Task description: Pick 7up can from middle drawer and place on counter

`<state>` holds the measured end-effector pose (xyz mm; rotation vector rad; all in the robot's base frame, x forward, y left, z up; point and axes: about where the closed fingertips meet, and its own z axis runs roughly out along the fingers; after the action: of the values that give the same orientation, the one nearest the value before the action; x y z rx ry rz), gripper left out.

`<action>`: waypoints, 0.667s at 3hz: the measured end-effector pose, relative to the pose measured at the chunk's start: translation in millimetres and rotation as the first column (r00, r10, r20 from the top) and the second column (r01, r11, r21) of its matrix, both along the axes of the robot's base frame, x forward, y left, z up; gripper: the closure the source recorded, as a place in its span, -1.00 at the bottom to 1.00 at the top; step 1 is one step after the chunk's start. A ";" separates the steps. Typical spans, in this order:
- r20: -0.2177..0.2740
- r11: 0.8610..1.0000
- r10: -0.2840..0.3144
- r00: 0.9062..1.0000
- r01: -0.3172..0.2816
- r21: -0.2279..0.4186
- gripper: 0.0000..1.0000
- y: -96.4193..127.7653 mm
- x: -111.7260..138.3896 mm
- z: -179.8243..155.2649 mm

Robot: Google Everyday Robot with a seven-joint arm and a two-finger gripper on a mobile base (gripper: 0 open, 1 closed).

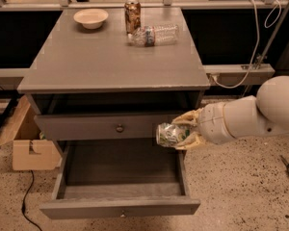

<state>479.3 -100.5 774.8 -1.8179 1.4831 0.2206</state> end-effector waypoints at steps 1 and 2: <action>-0.012 1.000 0.001 1.000 -0.001 -0.024 1.00 4.9 6.5 7.3; 0.007 0.998 0.014 1.000 -0.014 -0.055 1.00 13.5 29.8 45.7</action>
Offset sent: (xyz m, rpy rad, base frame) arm 0.0717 0.0219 0.1127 -0.0820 -0.0648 0.0219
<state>509.1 -87.0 820.5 -1.8714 1.4851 0.1808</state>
